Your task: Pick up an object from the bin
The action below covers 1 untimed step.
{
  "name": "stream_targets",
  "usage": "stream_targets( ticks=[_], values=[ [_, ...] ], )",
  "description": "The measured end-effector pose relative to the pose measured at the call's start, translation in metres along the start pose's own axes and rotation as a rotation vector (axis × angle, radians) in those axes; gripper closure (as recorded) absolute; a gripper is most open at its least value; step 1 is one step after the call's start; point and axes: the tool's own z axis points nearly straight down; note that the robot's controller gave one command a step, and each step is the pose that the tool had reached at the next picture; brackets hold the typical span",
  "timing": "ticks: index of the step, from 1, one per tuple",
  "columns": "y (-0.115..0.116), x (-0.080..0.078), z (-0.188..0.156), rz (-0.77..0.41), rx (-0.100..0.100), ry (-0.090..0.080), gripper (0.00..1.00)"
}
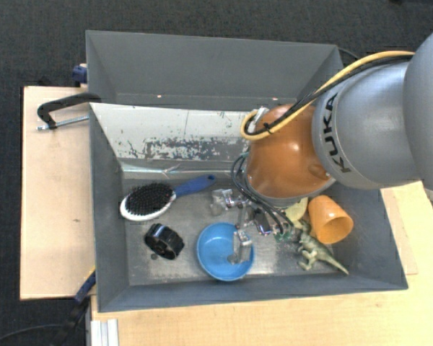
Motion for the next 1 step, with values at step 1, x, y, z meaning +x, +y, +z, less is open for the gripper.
stream_targets(
  ticks=[1],
  values=[
    [-0.0056,-0.0089,0.0019,0.069,0.0,0.001,0.0]
  ],
)
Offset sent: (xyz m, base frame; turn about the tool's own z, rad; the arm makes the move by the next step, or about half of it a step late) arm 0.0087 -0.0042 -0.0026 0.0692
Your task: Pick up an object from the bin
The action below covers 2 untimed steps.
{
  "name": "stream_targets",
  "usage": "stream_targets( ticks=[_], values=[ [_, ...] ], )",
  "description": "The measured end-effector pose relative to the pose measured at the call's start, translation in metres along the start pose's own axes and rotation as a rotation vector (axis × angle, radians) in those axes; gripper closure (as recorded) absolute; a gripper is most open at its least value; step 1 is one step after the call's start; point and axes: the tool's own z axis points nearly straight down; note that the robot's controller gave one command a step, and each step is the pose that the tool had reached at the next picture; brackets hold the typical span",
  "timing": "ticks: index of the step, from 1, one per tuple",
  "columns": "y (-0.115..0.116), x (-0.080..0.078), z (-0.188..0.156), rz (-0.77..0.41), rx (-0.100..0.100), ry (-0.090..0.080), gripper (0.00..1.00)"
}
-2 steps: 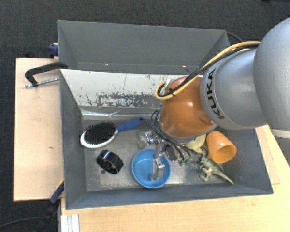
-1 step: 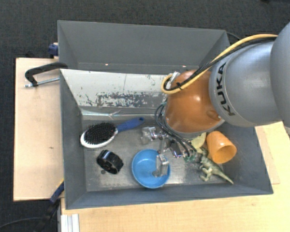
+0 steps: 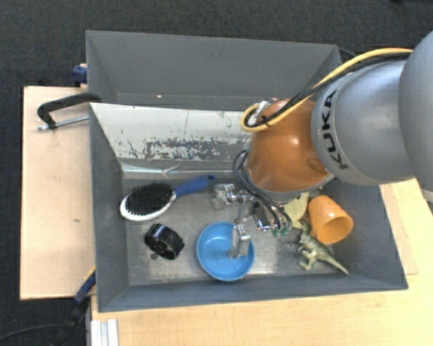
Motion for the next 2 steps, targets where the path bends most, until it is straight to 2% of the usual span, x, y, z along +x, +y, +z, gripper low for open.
stream_targets(
  ticks=[1,2],
  values=[
    [-0.0068,0.0006,0.0314,-0.07,0.0,0.008,0.0],
    [-0.0061,-0.0001,0.0308,-0.069,0.0,0.006,0.0]
  ],
)
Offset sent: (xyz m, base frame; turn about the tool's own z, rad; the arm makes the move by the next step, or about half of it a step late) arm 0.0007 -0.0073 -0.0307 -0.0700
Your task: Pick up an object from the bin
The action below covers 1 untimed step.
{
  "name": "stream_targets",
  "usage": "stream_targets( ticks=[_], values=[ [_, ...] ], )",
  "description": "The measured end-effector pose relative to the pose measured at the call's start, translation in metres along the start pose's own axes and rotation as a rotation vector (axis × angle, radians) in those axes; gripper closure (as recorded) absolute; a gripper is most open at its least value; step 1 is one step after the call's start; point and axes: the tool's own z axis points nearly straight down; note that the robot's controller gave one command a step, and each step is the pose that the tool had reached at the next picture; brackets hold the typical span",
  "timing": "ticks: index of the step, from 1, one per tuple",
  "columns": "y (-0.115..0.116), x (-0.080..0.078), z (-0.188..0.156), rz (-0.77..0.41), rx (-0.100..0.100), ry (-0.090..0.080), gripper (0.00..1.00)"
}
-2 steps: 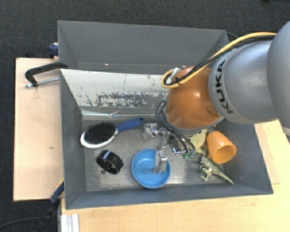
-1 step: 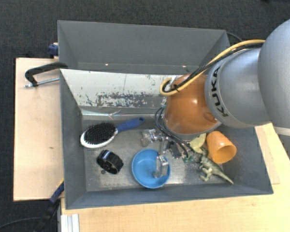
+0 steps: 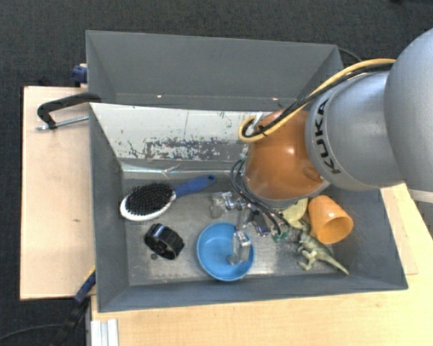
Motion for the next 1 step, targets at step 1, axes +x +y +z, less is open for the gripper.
stream_targets(
  ticks=[1],
  values=[
    [-0.0002,-0.0006,-0.0004,0.0,0.0,-0.002,1.0]
  ],
)
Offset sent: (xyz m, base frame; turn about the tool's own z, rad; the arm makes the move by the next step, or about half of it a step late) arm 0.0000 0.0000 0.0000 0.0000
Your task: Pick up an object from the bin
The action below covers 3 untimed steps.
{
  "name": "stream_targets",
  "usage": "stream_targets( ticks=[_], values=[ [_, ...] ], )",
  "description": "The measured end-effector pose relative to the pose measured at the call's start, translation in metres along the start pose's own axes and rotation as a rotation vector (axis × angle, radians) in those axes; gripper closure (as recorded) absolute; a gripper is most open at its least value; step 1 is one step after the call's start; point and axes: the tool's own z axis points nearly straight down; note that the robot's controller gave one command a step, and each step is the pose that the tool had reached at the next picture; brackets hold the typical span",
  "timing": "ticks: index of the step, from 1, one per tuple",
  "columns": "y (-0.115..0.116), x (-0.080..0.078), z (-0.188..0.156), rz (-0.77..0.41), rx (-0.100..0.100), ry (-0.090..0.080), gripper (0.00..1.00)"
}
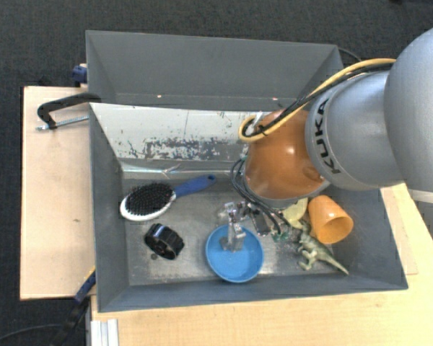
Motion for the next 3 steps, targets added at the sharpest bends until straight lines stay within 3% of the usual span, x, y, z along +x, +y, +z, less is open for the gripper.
stream_targets(
  ticks=[1,2,3],
  values=[
    [0.0,-0.003,-0.055,0.001,0.001,-0.009,1.0],
    [0.001,-0.004,-0.06,0.001,0.0,-0.005,1.0],
    [0.002,-0.006,-0.089,0.002,0.001,-0.007,1.0]
  ],
)
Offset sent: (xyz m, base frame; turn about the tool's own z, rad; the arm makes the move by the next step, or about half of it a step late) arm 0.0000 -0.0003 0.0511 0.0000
